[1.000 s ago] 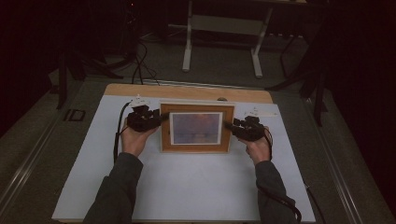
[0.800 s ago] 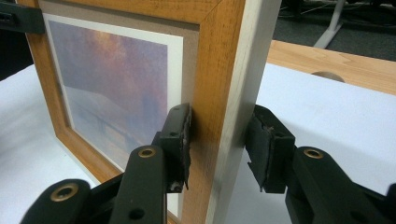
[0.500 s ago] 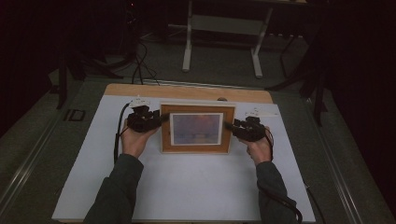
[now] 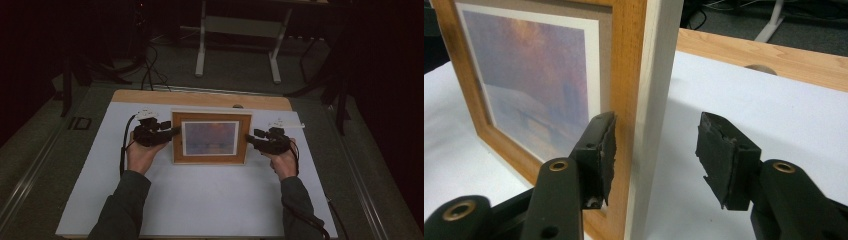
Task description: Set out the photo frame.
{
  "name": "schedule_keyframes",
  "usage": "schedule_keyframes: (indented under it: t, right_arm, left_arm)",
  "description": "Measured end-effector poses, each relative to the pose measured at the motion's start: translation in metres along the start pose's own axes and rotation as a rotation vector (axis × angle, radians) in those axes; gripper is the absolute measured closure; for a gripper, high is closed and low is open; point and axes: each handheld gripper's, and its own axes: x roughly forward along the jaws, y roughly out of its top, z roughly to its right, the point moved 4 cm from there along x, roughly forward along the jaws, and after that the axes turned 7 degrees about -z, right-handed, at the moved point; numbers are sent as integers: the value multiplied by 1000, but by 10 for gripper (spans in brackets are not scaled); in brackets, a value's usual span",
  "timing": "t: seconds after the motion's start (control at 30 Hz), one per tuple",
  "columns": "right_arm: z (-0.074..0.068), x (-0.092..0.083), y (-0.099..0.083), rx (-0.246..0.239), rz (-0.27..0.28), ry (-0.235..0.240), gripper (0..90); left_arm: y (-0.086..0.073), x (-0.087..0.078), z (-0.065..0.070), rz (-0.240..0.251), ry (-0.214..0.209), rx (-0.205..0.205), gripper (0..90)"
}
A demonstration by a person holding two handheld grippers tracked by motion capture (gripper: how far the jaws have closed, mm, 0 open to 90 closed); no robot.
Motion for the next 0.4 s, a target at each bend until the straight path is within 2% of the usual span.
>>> schedule_keyframes:
  t: [0.27, 0.4]
  right_arm:
    - [5, -14, -6, 1, -8, -1, 483]
    - [11, -20, -14, 6, -24, -10, 483]
  left_arm:
    - [-14, -21, -2, 14, 37, 7, 511]
    - [-33, -30, -1, -2, 103, 39, 504]
